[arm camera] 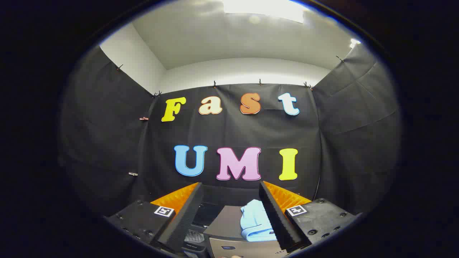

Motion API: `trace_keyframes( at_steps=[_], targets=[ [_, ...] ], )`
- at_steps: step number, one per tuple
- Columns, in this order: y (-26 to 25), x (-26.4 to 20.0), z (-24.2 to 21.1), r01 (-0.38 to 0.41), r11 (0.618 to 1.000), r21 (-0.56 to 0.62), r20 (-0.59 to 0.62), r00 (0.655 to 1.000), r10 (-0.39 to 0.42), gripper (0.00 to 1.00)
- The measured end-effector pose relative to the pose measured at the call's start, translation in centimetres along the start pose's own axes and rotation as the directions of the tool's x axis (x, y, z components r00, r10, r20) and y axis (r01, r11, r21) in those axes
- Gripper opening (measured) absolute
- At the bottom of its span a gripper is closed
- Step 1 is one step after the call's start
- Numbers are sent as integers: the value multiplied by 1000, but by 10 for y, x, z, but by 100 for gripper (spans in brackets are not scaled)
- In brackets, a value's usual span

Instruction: Put the clothes into the washing machine and then close the washing machine lid.

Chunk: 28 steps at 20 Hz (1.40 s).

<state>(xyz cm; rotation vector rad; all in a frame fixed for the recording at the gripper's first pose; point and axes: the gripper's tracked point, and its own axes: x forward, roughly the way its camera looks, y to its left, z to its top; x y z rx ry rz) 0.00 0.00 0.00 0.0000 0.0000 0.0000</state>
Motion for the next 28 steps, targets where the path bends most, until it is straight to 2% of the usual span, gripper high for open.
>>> trace_keyframes(
  at_steps=[20, 28],
  targets=[
    [-13, 18, -14, 14, 1000, -9, -38, 999, -14, 97],
    [-37, 38, -10, 50, 999, 7, -52, 997, -49, 97]
  ],
)
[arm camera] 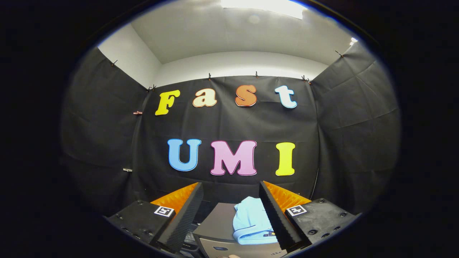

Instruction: Put the clothes into the washing machine and then close the washing machine lid.

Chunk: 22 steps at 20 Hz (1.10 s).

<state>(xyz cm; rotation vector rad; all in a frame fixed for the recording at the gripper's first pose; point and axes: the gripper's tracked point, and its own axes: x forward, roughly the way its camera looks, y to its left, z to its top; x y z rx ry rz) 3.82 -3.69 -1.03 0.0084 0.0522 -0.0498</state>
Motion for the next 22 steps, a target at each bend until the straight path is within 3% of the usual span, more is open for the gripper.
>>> trace_keyframes(
  at_steps=[12, 19, 22],
  targets=[
    [-73, 88, -24, 101, 994, 30, -178, 980, -94, 98],
    [-111, 146, -66, 160, 985, 67, -336, 933, -128, 99],
    [-124, 162, -97, 182, 981, 74, -424, 896, -134, 98]
  ],
)
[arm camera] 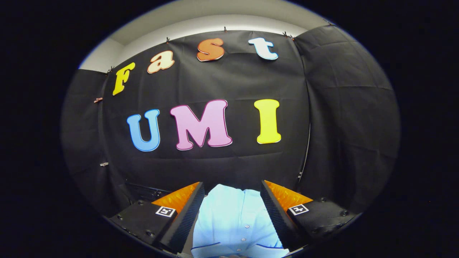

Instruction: Put the clothes into the washing machine and then close the washing machine lid.

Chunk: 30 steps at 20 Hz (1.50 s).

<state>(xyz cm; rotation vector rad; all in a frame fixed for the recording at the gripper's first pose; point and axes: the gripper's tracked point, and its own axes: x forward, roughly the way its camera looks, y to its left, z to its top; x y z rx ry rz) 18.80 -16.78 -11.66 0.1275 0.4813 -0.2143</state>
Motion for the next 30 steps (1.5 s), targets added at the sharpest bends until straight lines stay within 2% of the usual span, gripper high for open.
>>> trace_keyframes(
  at_steps=[5, 12, 22, 26, 28, 30],
  targets=[
    [-15, 41, -47, 16, 1000, 11, -172, 985, -14, 98],
    [-28, 78, -98, 52, 999, -4, -329, 943, -50, 99],
    [-36, 91, -144, 77, 997, 23, -494, 867, -55, 97],
    [-35, 92, -153, 58, 996, -70, -536, 840, -87, 96],
    [-34, 93, -150, 61, 997, -54, -540, 837, -81, 84],
    [-31, 98, -150, 52, 999, 13, -543, 839, -37, 57]
  ],
)
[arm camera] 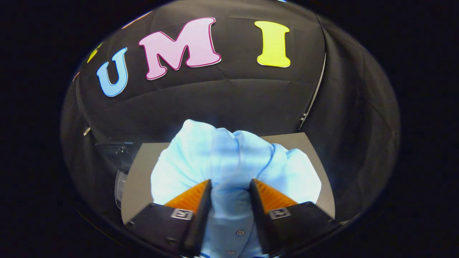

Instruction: Put the clothes into the washing machine and then close the washing machine lid.

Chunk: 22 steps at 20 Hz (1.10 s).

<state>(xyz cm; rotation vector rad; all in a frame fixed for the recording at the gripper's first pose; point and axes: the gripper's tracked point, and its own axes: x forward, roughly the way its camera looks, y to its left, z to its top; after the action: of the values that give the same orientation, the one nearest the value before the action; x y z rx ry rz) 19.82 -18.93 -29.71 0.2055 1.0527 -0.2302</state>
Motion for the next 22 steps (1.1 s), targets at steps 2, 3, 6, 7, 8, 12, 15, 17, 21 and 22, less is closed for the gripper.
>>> trace_keyframes(
  at_steps=[2, 3, 6, 7, 8, 12, 15, 17, 21, 22],
  targets=[
    [0, -2, -1, -31, 1000, 2, -7, 999, 31, 30],
    [0, -3, 2, -38, 999, 23, 17, 999, 38, 29],
    [0, -5, 1, -47, 998, 41, 27, 999, 46, 8],
    [0, -7, 2, -42, 998, 41, 36, 999, 40, 8],
    [-1, -10, 1, -37, 999, 36, 48, 998, 36, 8],
    [3, -33, -1, -32, 999, 22, 72, 997, 30, 8],
    [20, -61, 7, -46, 999, 17, 112, 993, 44, 8],
    [41, -84, 18, -65, 998, -12, 151, 986, 66, 8],
    [99, -140, 46, -119, 989, -84, 282, 950, 139, 8],
    [116, -153, 49, -138, 985, -105, 310, 937, 164, 8]
  ],
)
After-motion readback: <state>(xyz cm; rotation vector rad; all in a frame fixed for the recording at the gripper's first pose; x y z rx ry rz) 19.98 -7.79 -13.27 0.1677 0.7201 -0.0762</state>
